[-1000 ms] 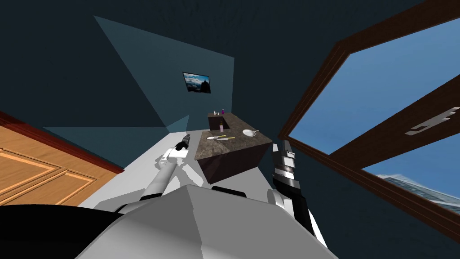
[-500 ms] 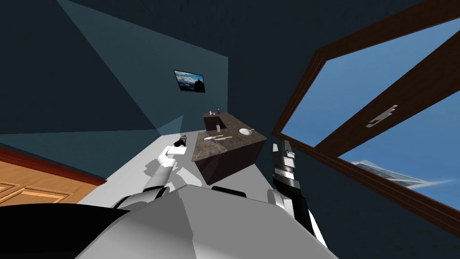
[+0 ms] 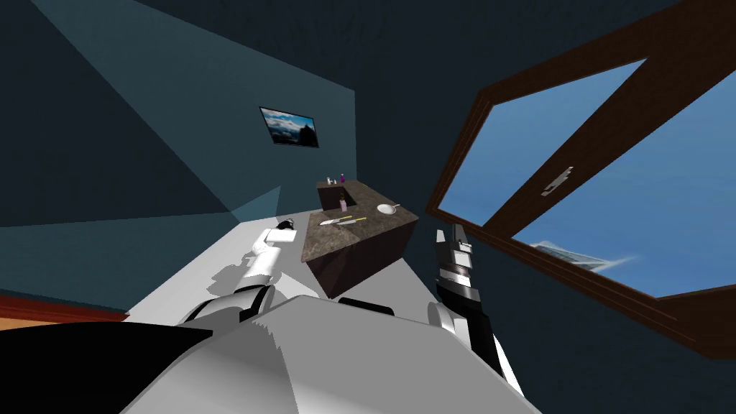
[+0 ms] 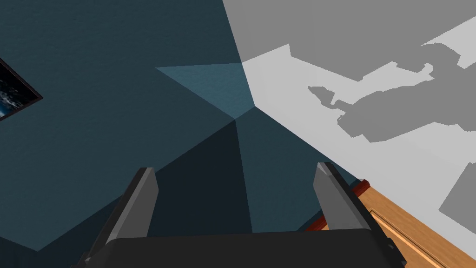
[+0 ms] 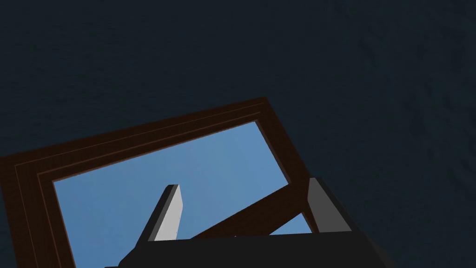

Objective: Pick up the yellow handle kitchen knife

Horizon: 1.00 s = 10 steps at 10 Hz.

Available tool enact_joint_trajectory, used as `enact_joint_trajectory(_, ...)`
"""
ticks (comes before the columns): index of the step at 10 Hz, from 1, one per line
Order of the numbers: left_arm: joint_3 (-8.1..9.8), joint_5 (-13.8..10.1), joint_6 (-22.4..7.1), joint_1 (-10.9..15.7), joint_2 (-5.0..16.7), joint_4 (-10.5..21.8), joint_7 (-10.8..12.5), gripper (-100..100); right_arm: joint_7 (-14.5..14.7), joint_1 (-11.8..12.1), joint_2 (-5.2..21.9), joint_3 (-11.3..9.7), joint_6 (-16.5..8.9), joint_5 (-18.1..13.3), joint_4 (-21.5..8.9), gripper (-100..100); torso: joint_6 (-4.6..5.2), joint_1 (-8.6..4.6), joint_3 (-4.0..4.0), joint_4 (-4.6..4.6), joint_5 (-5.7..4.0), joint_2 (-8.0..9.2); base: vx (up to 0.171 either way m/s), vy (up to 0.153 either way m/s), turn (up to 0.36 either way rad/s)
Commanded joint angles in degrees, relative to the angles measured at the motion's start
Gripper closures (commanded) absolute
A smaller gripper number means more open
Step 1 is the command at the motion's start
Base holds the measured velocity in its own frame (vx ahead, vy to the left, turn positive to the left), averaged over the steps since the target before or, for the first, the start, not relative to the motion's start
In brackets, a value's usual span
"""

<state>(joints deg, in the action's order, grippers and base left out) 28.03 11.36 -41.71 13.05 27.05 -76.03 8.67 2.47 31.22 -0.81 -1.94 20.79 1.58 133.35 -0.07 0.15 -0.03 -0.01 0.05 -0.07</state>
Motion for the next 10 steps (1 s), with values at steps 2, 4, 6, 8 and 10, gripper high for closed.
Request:
enact_joint_trajectory(2, 1.75, 0.0, -4.0, 2.7, 1.6, 3.1, 0.8, -100, 0.0, 0.0, 0.0, 0.0, 0.0, 0.0, 0.0, 0, -0.03, -0.01, 0.0, 0.0, 0.0, -0.01, -0.008, 0.016, -0.121)
enact_joint_trajectory(4, 1.75, 0.0, -5.3, 2.7, 1.6, 4.1, 0.8, -100, 0.0, 0.0, 0.0, 0.0, 0.0, 0.0, 0.0, 0, -0.01, 0.0, -0.01, -0.01, 0.01, -0.01, -0.009, 0.021, -0.068)
enact_joint_trajectory(6, 3.22, 0.0, -8.9, 5.1, 3.0, 7.7, 1.5, -100, 0.0, 0.0, 0.0, 0.0, 0.0, 0.0, 0.0, 0, 0.07, -0.02, -0.02, 0.0, -0.01, -0.04, -0.005, 0.022, -0.216)
enact_joint_trajectory(8, 4.64, 0.0, -12.4, 7.5, 4.4, 10.8, 2.2, -100, 0.0, 0.0, 0.0, 0.0, 0.0, 0.0, 0.0, 0, 0.04, 0.01, -0.03, -0.01, -0.01, -0.06, 0.0, 0.026, -0.201)
enact_joint_trajectory(10, 6.0, -0.1, -14.9, 9.8, 5.8, 13.6, 2.9, -100, 0.0, 0.0, 0.0, 0.0, 0.0, 0.0, 0.0, 0, -0.05, -0.01, -0.03, -0.01, 0.01, -0.05, 0.001, 0.014, -0.118)
